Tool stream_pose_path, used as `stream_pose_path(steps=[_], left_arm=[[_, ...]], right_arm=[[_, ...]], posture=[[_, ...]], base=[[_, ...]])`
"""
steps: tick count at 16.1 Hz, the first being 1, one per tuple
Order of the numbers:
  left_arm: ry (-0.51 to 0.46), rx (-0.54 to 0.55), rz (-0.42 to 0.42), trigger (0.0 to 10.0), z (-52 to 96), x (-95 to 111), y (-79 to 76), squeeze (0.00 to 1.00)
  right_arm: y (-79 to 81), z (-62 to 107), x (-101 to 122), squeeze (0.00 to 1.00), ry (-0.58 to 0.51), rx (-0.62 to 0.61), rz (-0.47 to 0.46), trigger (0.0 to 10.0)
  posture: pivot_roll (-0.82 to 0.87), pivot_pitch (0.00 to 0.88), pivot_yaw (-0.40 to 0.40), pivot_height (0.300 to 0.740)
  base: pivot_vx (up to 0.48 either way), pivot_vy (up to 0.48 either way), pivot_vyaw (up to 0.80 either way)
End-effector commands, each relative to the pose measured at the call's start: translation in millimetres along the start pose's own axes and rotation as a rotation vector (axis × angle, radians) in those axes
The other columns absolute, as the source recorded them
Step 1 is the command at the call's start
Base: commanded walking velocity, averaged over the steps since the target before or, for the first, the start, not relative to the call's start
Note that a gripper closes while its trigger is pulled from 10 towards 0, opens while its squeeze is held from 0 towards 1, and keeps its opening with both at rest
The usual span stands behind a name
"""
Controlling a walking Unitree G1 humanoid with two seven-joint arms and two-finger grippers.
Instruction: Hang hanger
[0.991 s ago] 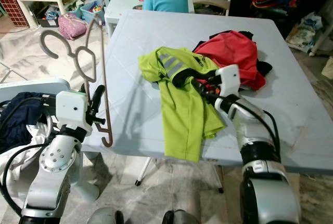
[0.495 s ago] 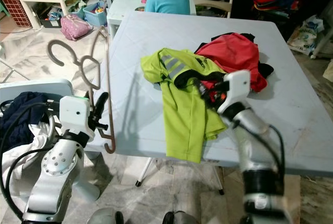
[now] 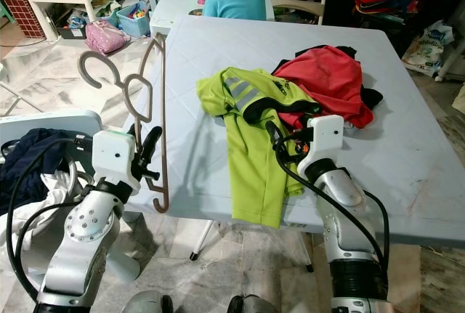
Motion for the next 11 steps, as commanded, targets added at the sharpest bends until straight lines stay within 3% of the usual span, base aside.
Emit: stream_pose_path(steps=[1, 5, 7, 11], left_arm=[[-0.013, -0.013, -0.003, 10.0, -1.2, 3.7, -1.7, 0.00], [-0.011, -0.007, 0.007, 10.0, -0.8, 3.8, -0.8, 0.00], [-0.010, -0.014, 0.017, 10.0, -1.4, 3.6, -2.0, 0.00], [-0.010, -0.026, 0.019, 10.0, -0.9, 3.6, -4.8, 0.00]], right_arm=[[3.1, -3.0, 7.3, 1.00, -0.016, 0.004, 0.012, 10.0], [4.8, -4.4, 7.0, 1.00, -0.016, -0.004, 0.011, 10.0], [5.1, -4.7, 6.6, 0.91, -0.015, -0.005, 0.014, 10.0], [5.5, -5.5, 6.7, 0.82, -0.015, -0.004, 0.017, 10.0]], posture=[[0.02, 0.053, -0.031, 0.740], [0.02, 0.052, -0.030, 0.740], [0.02, 0.052, -0.030, 0.740], [0.02, 0.048, -0.029, 0.740]], base=[[0.000, 0.000, 0.00], [0.000, 0.000, 0.00], [0.000, 0.000, 0.00], [0.000, 0.352, 0.00]])
Point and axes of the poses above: a point about 5 cm out from each wrist's last joint towards the gripper, its own z axis pointing back from the gripper into the wrist, its own x axis along the axis of the wrist's last joint, y = z × x, the point moved 6 cm from there along -z, pointing out of the wrist towards the gripper, and after that the axes turned 15 degrees about -z, right-handed, at the moved point
